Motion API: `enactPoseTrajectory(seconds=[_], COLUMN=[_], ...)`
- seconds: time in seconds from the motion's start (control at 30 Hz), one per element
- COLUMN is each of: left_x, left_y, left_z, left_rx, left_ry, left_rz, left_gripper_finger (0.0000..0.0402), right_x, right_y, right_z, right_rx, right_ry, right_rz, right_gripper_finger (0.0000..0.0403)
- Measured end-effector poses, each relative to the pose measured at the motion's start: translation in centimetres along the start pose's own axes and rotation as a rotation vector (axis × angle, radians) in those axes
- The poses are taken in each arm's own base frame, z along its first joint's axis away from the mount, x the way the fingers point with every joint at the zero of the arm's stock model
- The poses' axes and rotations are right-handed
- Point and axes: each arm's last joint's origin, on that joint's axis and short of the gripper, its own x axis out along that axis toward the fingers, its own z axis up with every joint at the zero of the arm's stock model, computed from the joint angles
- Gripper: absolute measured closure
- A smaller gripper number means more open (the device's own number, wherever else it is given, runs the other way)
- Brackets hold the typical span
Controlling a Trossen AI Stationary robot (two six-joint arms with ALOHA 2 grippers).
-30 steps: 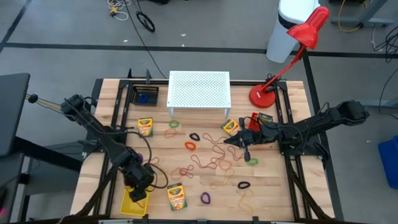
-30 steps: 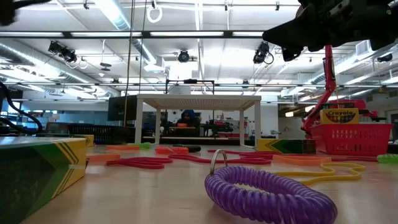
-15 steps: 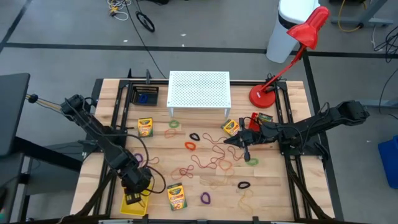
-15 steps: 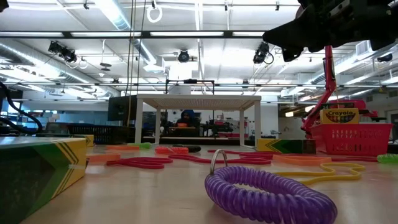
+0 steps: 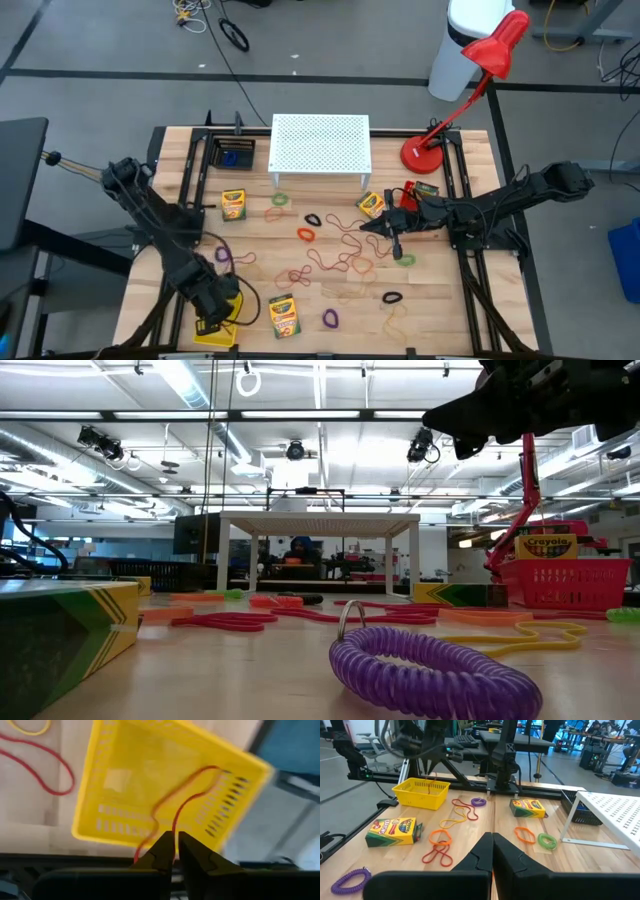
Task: Pick & Place Office Desk Supplies
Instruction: Put the red rubber band into the yellow bin, then put the right orange rubber band into the yellow bin
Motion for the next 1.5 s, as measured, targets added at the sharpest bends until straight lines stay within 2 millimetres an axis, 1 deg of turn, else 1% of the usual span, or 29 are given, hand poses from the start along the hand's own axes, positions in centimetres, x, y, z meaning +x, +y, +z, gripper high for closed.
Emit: enactPoseTrajectory(seconds=[0.17,0.27,0.4,0.6,0.7,0.77,0.83,0.93,1.03,1.13,1.3,1.43,1.5], left_x=[3.0,4.1,3.9,2.6,2.5,2.5,2.8,3.4,3.9,3.9,3.4,2.6,2.1], left_y=[-0.4,-0.5,-1.2,-2.1,-2.2,-1.9,-1.8,-1.6,-1.5,-1.5,-1.4,-2.3,-2.7], left_z=[0.2,0.5,1.0,1.7,1.8,1.5,1.2,0.5,0.1,-0.3,-0.5,-0.1,0.2], left_rx=[0.033,0.023,0.018,0.017,0.023,0.033,0.066,0.127,0.171,0.184,0.153,0.138,0.085], left_ry=[0.008,0.025,0.014,-0.085,-0.124,-0.14,-0.15,-0.136,-0.115,-0.11,-0.101,-0.122,-0.139], left_rz=[0.117,0.152,0.136,0.126,0.148,0.198,0.245,0.322,0.359,0.377,0.407,0.361,0.339], left_gripper_finger=[0.033,0.0312,0.0276,0.0194,0.0158,0.0143,0.0138,0.0142,0.0151,0.0155,0.0156,0.0162,0.0177], right_x=[0.0,0.0,0.0,0.0,0.0,0.0,0.0,0.0,0.0,0.0,0.0,0.0,0.0], right_y=[0.0,0.0,0.0,0.0,0.0,0.0,0.0,0.0,0.0,0.0,0.0,0.0,0.0], right_z=[0.0,0.0,0.0,0.0,0.0,0.0,0.0,0.0,0.0,0.0,-0.1,-0.2,-0.2], right_rx=[0.001,0.001,0.001,0.001,0.001,0.001,0.002,0.005,0.005,0.005,0.022,0.022,0.022], right_ry=[-0.001,-0.001,-0.001,-0.001,-0.001,-0.001,0.0,0.0,0.001,0.003,0.009,0.024,0.025], right_rz=[0.0,0.0,0.0,0.0,0.0,0.0,0.0,0.001,0.004,0.004,0.004,0.005,0.005], right_gripper_finger=[0.0397,0.0397,0.0397,0.0397,0.0397,0.0397,0.0397,0.0397,0.0397,0.0397,0.0397,0.0397,0.0397])
